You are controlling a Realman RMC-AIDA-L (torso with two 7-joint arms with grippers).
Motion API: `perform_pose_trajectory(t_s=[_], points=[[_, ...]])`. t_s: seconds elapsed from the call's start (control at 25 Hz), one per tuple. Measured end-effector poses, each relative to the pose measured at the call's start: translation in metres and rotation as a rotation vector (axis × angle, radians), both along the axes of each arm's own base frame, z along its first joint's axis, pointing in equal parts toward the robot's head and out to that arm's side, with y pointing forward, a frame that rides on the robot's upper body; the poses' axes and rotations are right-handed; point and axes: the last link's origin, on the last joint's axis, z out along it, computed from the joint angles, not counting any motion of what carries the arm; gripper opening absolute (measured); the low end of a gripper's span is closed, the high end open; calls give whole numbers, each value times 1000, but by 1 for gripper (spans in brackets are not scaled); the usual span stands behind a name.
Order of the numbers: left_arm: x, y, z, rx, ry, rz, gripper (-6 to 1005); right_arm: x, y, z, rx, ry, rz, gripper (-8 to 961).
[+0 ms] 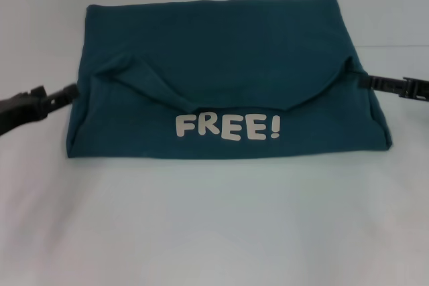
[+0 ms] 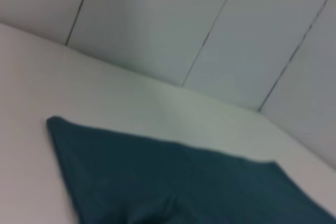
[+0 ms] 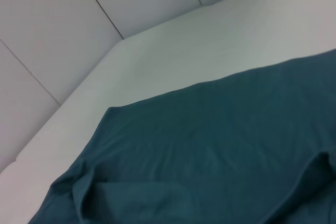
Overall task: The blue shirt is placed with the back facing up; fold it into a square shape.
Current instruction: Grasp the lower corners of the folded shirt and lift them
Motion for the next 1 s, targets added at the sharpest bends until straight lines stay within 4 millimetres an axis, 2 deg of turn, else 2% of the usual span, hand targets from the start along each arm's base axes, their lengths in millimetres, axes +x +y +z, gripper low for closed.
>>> perform_pose_trajectory(t_s=[0.2, 0.4, 0.68, 1.0], points=[[-8, -14, -6, -39, 88, -13, 904, 7, -7, -2, -10, 14, -28, 915], [-9, -22, -23, -63, 209, -90, 891, 8, -11, -7, -25, 22, -40, 911], [-12, -18, -43, -81, 340, -112, 872, 8, -12, -7, -31, 53, -65, 906], [-13, -9, -51, -90, 413, -116, 851, 10, -14, -7, -23, 66, -80, 906]])
